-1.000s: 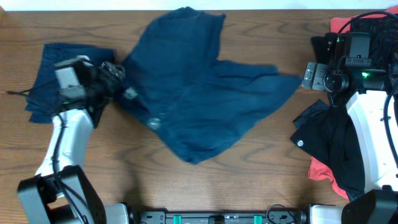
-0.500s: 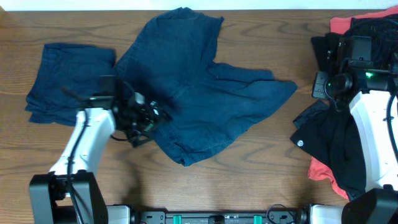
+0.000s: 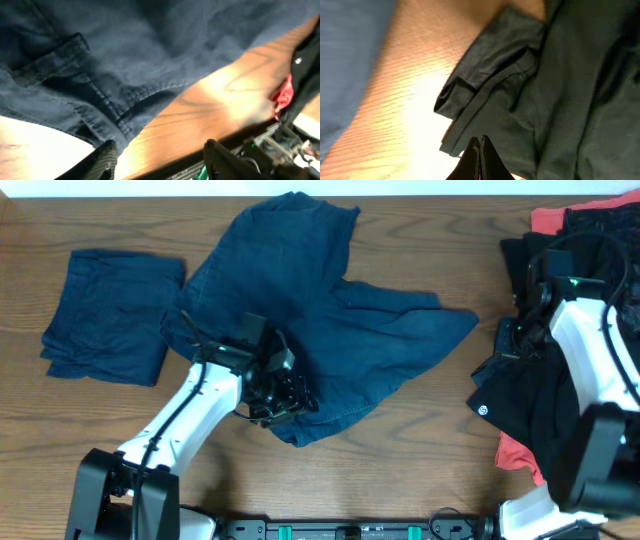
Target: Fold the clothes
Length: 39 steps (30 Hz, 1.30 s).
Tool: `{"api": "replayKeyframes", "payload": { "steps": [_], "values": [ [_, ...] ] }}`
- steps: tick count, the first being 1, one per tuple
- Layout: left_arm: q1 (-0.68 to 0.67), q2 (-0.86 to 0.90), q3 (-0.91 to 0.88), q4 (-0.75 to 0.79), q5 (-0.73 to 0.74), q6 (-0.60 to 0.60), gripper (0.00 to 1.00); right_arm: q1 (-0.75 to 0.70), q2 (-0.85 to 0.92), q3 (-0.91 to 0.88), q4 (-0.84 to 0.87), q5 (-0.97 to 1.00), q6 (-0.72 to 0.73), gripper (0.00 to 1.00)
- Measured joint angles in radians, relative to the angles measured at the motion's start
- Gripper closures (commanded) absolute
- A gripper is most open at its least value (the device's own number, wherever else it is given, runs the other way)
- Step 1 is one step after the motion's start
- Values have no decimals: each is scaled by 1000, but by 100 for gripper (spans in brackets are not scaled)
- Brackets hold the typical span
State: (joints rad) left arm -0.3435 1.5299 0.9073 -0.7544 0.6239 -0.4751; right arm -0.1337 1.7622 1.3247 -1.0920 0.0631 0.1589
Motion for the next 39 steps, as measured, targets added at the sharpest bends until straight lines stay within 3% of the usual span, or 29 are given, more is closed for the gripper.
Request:
{"api": "replayKeyframes", "payload": {
  "steps": [7, 22, 32, 39],
  "values": [
    [-67, 3, 0, 106, -48, -59, 44, -24, 115, 0, -8, -25, 7, 99],
    [-68, 171, 0, 128, -74, -102, 43, -121, 248, 0, 76, 31, 1, 95],
    [-68, 173, 0, 19, -75, -105, 43, -318, 249, 0, 210, 178, -5, 92],
    [-68, 173, 0, -34, -78, -104, 43, -528, 249, 3, 194, 246, 89, 91]
  ]
}}
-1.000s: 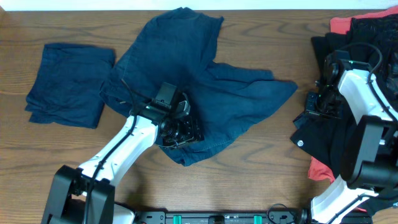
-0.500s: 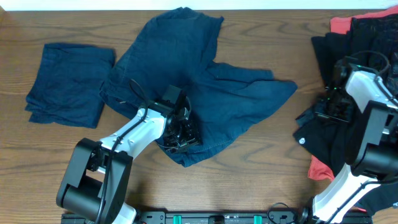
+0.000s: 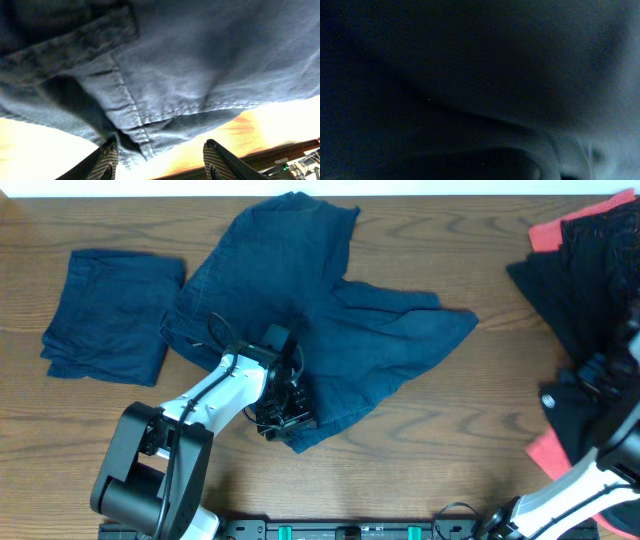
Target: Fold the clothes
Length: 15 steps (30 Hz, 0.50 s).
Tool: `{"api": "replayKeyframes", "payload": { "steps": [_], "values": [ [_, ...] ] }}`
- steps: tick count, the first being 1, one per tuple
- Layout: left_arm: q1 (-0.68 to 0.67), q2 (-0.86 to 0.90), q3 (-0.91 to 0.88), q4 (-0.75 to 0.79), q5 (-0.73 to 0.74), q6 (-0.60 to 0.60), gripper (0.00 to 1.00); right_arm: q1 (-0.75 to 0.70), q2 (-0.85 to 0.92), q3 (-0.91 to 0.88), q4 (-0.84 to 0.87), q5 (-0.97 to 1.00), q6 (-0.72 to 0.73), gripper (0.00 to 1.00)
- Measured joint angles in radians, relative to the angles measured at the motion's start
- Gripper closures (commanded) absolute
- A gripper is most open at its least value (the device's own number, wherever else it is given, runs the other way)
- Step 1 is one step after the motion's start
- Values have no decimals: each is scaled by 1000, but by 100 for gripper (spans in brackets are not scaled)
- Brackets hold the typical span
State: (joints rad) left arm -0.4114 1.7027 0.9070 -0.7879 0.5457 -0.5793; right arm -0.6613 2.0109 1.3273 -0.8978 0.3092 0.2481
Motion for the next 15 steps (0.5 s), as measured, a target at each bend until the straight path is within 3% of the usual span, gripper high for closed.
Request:
{"api": "replayKeyframes", "payload": {
  "steps": [5, 11, 13, 15],
  "values": [
    [0, 0, 0, -25, -20, 0, 43, -131, 0, 36, -25, -126, 9, 83],
    [14, 0, 0, -51, -75, 0, 43, -108, -4, 136, -60, -525, -179, 72],
    [30, 0, 0, -64, -85, 0, 43, -67, -19, 152, -73, -608, -229, 64],
    [59, 0, 0, -106, -113, 0, 44, -13, -45, 159, -78, -671, -269, 40]
  ]
}}
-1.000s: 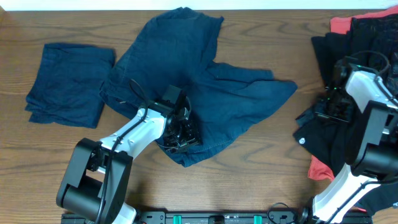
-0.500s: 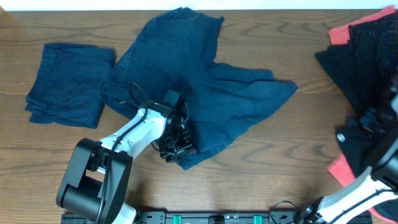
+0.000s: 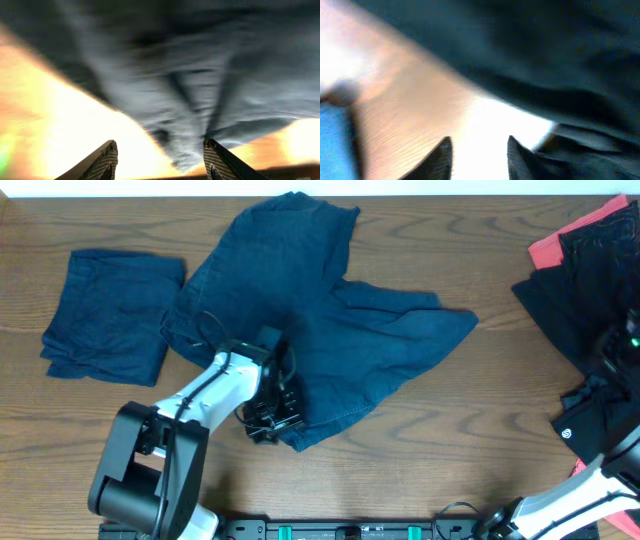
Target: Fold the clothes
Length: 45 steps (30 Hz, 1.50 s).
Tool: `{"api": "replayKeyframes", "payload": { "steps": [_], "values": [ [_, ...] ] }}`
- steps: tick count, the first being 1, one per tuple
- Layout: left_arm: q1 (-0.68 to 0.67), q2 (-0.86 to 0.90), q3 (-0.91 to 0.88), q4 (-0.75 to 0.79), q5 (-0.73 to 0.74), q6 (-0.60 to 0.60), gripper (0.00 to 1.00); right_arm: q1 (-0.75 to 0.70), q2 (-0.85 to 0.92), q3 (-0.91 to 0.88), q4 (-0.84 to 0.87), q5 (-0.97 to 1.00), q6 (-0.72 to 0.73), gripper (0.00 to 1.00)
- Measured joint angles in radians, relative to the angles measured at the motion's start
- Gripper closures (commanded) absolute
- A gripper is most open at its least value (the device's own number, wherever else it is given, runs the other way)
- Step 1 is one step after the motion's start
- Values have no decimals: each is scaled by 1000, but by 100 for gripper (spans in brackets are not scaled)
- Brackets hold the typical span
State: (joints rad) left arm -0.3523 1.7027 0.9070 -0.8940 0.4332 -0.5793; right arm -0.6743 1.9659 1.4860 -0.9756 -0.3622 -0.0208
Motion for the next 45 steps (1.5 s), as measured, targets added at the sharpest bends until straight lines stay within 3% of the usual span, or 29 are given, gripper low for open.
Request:
{"api": "replayKeyframes", "payload": {
  "steps": [2, 5, 14, 25, 32, 35, 36, 37, 38, 45],
  "values": [
    [25, 0, 0, -32, -28, 0, 44, 59, -25, 6, 0, -43, -37, 28],
    [67, 0, 0, -67, -71, 0, 44, 142, -48, 9, -1, -83, -85, 24],
    [96, 0, 0, -66, -105, 0, 44, 317, -49, -116, 61, -116, -103, 25],
    [96, 0, 0, -49, -111, 1, 44, 435, -51, -373, 501, -159, 117, 27],
    [96, 0, 0, -48, -112, 3, 44, 494, -51, -402, 632, -187, 201, 31],
    [96, 0, 0, -48, -112, 3, 44, 494, -51, -403, 682, -189, 240, 50],
    [96, 0, 0, -48, -112, 3, 44, 493, -51, -403, 695, -189, 256, 62],
    [96, 0, 0, -48, -112, 3, 44, 494, -51, -403, 709, -189, 273, 85],
    [96, 0, 0, -48, -113, 3, 44, 494, -51, -403, 719, -189, 287, 99],
    [96, 0, 0, -48, -119, 3, 44, 492, -55, -403, 729, -191, 355, 99]
  ]
}}
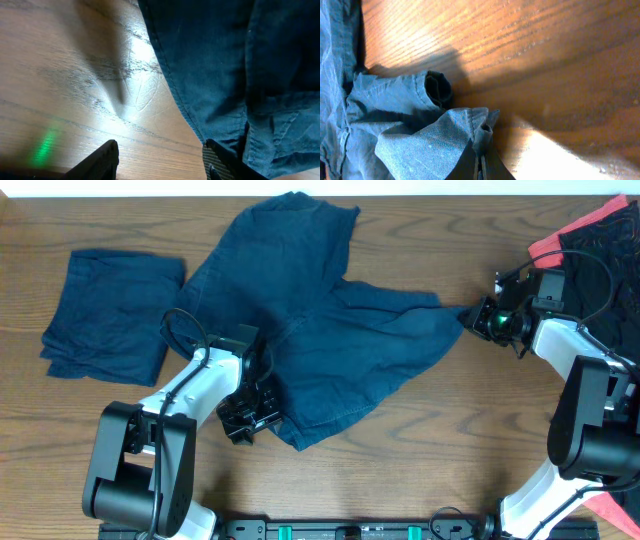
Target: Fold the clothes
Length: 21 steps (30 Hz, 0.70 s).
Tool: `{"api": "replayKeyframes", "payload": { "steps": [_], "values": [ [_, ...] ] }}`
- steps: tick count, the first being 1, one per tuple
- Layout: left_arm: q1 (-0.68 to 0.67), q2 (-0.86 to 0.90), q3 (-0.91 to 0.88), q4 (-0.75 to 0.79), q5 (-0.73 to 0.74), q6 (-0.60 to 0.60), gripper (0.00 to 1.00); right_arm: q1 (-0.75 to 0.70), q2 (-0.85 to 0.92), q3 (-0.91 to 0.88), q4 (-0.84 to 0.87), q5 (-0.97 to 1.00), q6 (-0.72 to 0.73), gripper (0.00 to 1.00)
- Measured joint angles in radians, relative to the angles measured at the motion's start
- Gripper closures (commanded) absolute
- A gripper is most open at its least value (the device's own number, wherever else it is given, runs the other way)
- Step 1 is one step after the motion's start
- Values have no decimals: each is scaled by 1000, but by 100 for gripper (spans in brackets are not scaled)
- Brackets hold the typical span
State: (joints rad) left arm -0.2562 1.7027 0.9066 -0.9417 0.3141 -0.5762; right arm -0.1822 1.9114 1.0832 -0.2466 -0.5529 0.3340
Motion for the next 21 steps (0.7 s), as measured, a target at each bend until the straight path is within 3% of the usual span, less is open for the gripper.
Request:
{"api": "replayKeyframes", "payload": {
  "steps": [5, 14, 20, 21],
  "values": [
    [0, 0, 0, 0, 0, 5, 45, -21, -103, -8, -97, 45, -16, 99],
    [0, 0, 0, 0, 45, 47, 44, -72, -556, -5, -361, 312, -83, 99],
    [-23, -1, 0, 38, 215, 56, 43, -72, -594, -5, -434, 394, -115, 99],
    [-34, -1, 0, 50, 238, 56, 38, -72, -583, -5, -436, 401, -116, 99]
  ]
}}
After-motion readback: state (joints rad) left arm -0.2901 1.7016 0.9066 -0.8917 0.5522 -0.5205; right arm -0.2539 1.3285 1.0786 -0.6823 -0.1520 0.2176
